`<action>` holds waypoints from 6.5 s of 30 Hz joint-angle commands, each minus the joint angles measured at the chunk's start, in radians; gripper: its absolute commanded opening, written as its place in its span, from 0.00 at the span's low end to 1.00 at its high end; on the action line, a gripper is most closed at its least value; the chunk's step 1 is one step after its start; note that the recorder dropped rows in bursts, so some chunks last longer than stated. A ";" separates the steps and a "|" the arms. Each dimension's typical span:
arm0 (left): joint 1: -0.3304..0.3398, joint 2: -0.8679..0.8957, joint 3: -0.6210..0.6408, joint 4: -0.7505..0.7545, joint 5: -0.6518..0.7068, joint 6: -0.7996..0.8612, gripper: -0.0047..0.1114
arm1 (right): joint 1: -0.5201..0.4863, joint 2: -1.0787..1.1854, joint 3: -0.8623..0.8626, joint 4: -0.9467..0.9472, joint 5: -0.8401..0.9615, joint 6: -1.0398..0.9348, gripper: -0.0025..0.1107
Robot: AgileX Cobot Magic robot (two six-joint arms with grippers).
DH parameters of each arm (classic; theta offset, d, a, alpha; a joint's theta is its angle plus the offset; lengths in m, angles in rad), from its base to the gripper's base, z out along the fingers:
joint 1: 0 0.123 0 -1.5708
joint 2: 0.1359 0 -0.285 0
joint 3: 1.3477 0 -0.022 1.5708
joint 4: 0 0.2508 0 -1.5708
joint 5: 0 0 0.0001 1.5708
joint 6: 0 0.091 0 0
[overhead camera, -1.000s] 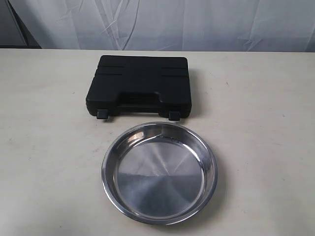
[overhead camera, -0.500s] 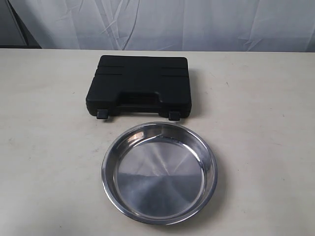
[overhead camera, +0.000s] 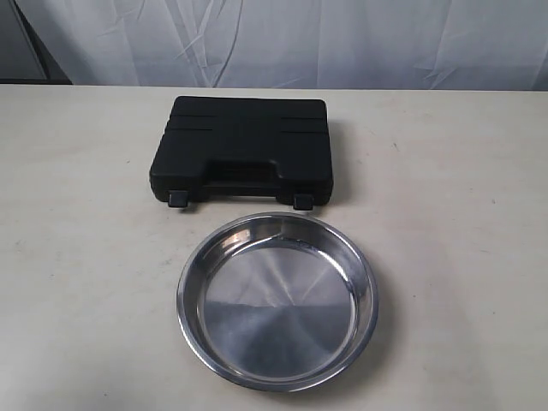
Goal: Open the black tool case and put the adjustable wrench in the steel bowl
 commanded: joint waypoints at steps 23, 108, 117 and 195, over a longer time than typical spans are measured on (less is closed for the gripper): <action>-0.007 -0.004 -0.002 0.000 -0.007 -0.006 0.04 | 0.530 1.264 -0.926 0.355 0.801 -0.660 0.02; -0.007 -0.004 -0.002 0.000 -0.007 -0.006 0.04 | 0.589 1.384 -0.926 0.215 0.706 -0.747 0.01; -0.007 -0.004 -0.002 0.000 -0.007 -0.006 0.04 | 0.589 1.293 -0.926 0.330 0.705 -0.747 0.01; -0.007 -0.004 -0.002 0.000 -0.007 -0.006 0.04 | 0.297 1.139 -0.926 -0.375 0.603 -0.140 0.53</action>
